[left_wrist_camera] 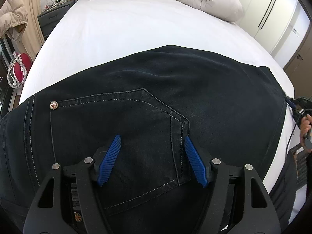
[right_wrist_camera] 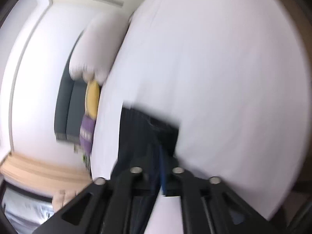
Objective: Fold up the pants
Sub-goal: 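Grasp the leg hem with the right tool and lift it toward the left tool, then fold the held leg hem over onto the jeans with the right tool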
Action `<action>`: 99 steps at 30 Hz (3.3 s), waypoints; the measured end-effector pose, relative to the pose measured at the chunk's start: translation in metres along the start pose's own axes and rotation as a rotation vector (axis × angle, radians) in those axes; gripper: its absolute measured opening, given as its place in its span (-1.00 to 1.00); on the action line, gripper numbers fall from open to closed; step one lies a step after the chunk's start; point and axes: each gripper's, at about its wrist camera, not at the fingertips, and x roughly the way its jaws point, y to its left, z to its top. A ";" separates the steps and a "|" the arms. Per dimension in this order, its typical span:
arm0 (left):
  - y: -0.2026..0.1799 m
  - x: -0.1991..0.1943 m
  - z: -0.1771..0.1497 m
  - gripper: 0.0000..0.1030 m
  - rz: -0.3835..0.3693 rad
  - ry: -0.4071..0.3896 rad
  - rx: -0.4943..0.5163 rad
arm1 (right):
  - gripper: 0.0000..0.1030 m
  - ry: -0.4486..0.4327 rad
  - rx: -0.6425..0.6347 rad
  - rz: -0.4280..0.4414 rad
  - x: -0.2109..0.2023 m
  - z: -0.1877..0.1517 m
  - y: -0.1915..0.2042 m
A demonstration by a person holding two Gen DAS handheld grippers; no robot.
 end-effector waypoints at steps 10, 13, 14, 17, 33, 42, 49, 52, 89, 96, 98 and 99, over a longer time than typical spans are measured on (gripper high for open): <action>0.001 -0.001 -0.009 0.30 -0.001 -0.011 -0.004 | 0.12 0.031 0.060 0.083 -0.016 -0.011 -0.009; 0.001 -0.003 -0.011 0.30 -0.002 -0.013 -0.006 | 0.07 0.052 0.073 0.085 -0.001 -0.004 -0.006; 0.001 -0.003 -0.011 0.30 -0.001 -0.013 -0.006 | 0.01 0.054 0.089 0.085 0.006 0.002 -0.009; 0.002 -0.004 -0.013 0.30 -0.003 -0.015 -0.008 | -0.14 0.071 0.101 0.084 0.020 0.010 -0.009; 0.007 -0.007 -0.015 0.30 -0.020 -0.023 -0.019 | -0.81 0.072 0.033 0.052 0.034 0.011 0.002; 0.017 -0.010 -0.017 0.30 -0.038 -0.036 -0.038 | -0.82 0.156 -0.714 -0.078 0.038 -0.112 0.158; 0.036 -0.022 -0.012 0.46 -0.124 -0.028 -0.176 | -0.82 0.318 -1.419 -0.261 0.090 -0.320 0.170; 0.043 -0.026 -0.009 0.56 -0.229 -0.002 -0.278 | -0.82 0.270 -1.473 -0.283 0.091 -0.330 0.165; 0.028 0.014 0.015 -0.82 -0.537 0.176 -0.393 | -0.82 0.191 -1.905 -0.121 0.058 -0.461 0.206; 0.025 0.033 0.026 -0.82 -0.501 0.180 -0.410 | -0.80 0.237 -1.947 -0.124 0.074 -0.456 0.204; 0.024 0.037 0.024 -0.82 -0.498 0.186 -0.416 | -0.74 0.276 -1.948 -0.132 0.083 -0.456 0.200; 0.023 0.041 0.022 -0.82 -0.496 0.193 -0.419 | -0.74 0.288 -1.955 -0.139 0.087 -0.453 0.200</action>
